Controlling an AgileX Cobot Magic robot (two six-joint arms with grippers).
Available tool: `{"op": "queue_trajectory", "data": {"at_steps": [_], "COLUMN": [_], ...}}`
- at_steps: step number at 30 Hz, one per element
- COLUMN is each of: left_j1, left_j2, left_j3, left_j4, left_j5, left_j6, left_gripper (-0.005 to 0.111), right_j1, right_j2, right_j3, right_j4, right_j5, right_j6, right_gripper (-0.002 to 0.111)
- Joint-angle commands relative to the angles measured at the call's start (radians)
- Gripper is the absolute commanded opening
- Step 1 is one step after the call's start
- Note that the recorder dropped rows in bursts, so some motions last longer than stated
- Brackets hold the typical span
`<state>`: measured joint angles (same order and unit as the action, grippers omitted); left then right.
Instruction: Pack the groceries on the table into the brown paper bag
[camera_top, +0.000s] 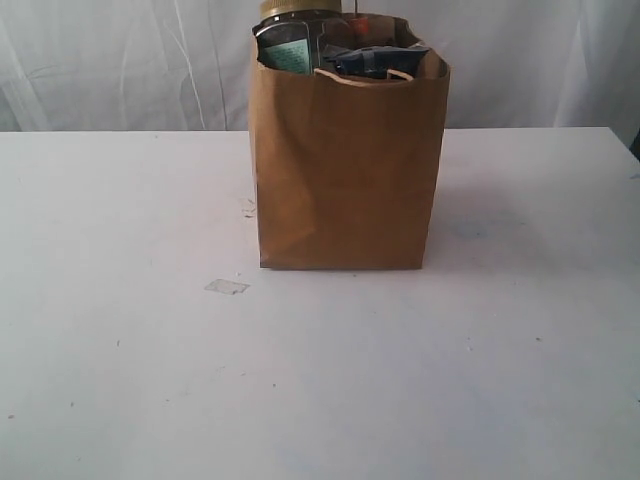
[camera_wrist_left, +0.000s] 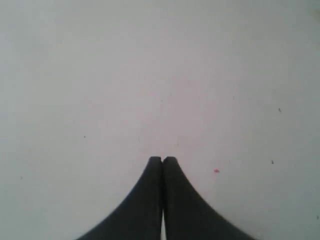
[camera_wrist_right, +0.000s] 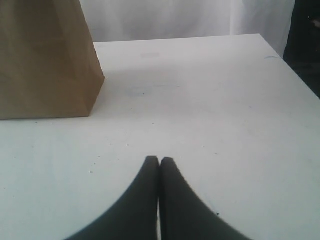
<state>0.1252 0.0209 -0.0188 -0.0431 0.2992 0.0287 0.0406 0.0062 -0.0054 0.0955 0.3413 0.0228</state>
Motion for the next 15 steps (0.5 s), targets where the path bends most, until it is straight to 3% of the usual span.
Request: {"op": "queue_trajectory", "data": {"at_steps": [1, 15], "left_j1": [-0.008, -0.008], "left_j2": [-0.008, -0.021], "left_j3": [0.006, 0.009], "left_j4": [0.004, 0.004], "left_j5": [0.029, 0.033], "left_j6": [-0.002, -0.002], "left_gripper": [0.0, 0.0], "right_j1": [-0.001, -0.001], "right_j2": [-0.006, -0.006], "right_j3": [0.005, 0.005], "right_j4": [-0.003, 0.001], "right_j5": [-0.004, -0.004], "right_j6": [0.0, 0.0], "right_gripper": [0.0, 0.0]}}
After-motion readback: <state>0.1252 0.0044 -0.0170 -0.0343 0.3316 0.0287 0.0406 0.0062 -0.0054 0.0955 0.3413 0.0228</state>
